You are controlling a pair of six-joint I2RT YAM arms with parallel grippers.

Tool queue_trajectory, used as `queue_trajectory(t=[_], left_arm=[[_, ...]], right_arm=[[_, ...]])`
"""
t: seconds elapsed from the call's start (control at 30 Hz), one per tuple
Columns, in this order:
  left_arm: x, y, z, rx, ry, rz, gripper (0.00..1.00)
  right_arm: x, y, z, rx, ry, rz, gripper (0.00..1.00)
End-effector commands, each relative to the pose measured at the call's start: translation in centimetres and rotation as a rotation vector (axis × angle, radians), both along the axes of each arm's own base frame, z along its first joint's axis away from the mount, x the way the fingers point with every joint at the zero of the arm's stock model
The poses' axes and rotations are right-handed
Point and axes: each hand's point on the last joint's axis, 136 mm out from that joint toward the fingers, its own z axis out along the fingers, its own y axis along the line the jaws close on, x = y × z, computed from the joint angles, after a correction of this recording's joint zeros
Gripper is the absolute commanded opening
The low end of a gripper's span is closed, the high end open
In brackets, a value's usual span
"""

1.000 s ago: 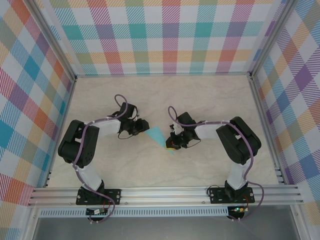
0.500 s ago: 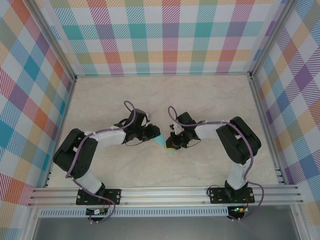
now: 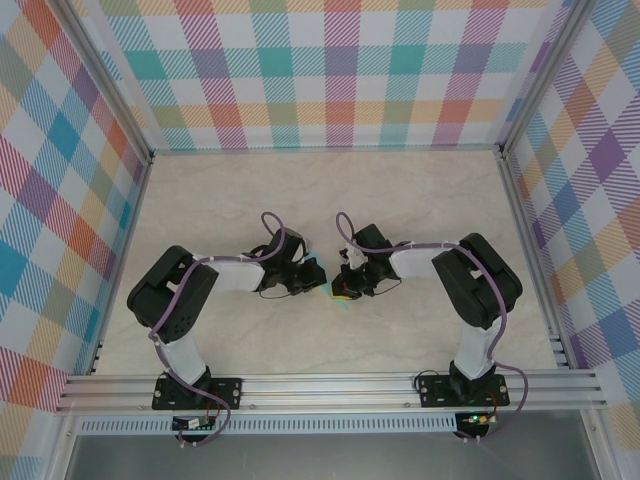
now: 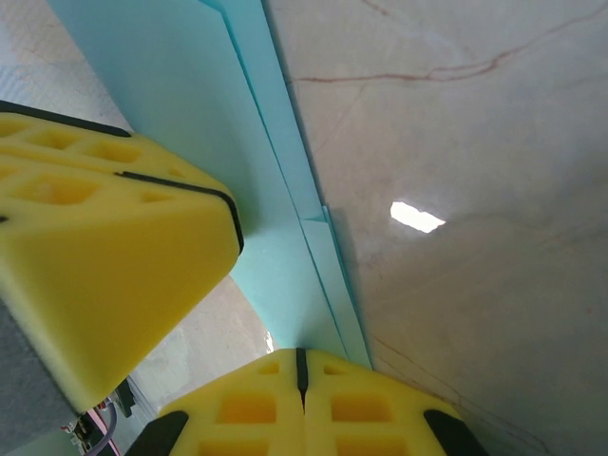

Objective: Fold a paper plane with a square sheet of paper (pick it up from the middle)
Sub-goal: Fold the wing for the fifth time at the center of the table.

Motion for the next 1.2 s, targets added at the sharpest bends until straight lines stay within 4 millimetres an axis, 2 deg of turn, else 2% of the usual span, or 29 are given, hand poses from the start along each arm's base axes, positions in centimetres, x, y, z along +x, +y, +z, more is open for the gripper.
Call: queue_trajectory(t=[0.0,0.2,0.47,0.77,0.83,0.93,1.07,1.17], left_arm=[[-0.6,0.4,-1.6,0.048,0.019,0.0,0.09],[0.2,2.7,-2.9,0.127,0.017,0.051,0.09],[2.9,6.9,-3.0,0.166,0.012,0.137,0.09],[4.7,11.5,-3.9,0.163,0.039,0.225,0.08],[4.5,11.3,-4.2,0.146,0.057,0.216,0.08],[3.6,10.7,-5.1,0.128,0.09,0.19,0.06],[2.8,10.8,-5.9,0.136,0.113,0.178,0.07],[2.6,10.8,-6.1,0.141,0.122,0.166,0.06]], right_arm=[[-5.2,-6.2,-7.5,-0.343,0.179,-0.016,0.0],[-5.7,-6.9,-8.1,-0.377,0.195,-0.019,0.0],[-6.0,-8.5,-8.7,-0.465,0.198,-0.023,0.0],[-5.8,-8.3,-8.3,-0.447,0.181,-0.022,0.0],[-5.5,-7.8,-7.6,-0.421,0.164,-0.013,0.0],[-4.0,-6.0,-5.4,-0.345,0.112,0.002,0.0],[-1.2,-2.1,-0.8,-0.206,0.004,0.038,0.0],[0.7,0.3,1.6,-0.137,-0.057,0.068,0.0]])
